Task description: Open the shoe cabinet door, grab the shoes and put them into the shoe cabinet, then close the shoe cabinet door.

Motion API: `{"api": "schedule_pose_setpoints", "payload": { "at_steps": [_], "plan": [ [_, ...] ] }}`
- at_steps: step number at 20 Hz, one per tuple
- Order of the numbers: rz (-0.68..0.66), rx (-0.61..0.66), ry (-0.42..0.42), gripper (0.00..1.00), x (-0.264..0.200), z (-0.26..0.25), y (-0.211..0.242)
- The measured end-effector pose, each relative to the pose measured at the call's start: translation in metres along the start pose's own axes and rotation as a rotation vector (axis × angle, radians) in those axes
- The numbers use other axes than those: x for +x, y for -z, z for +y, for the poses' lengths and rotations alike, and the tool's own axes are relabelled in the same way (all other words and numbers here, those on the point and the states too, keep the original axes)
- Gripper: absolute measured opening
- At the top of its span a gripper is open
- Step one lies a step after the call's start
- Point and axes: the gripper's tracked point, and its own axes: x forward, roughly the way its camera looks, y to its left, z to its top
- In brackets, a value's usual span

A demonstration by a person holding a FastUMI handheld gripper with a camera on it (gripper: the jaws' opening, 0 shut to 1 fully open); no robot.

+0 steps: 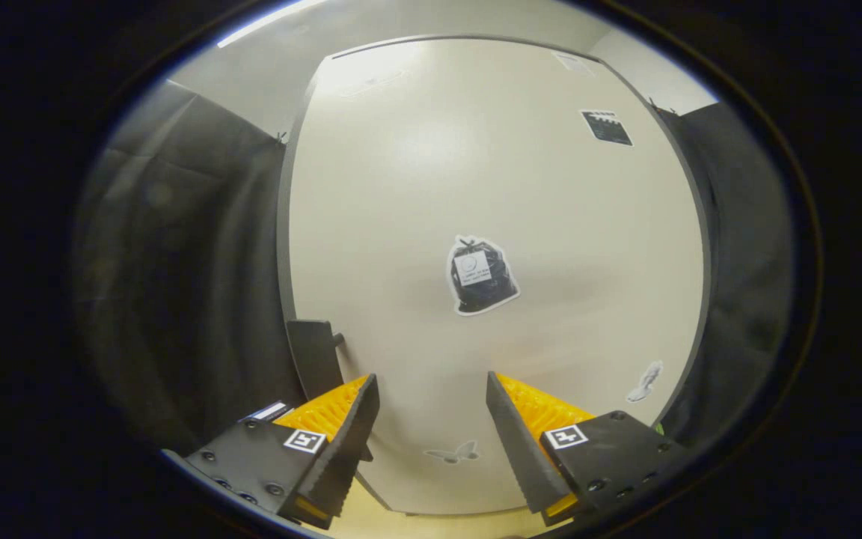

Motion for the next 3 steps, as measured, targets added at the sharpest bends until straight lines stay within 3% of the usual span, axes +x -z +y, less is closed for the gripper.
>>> {"api": "schedule_pose_setpoints", "payload": {
  "at_steps": [3],
  "plan": [
    [-0.005, -0.007, -0.017, 0.90, 0.0015, 0.0007, -0.0009]
  ]
}}
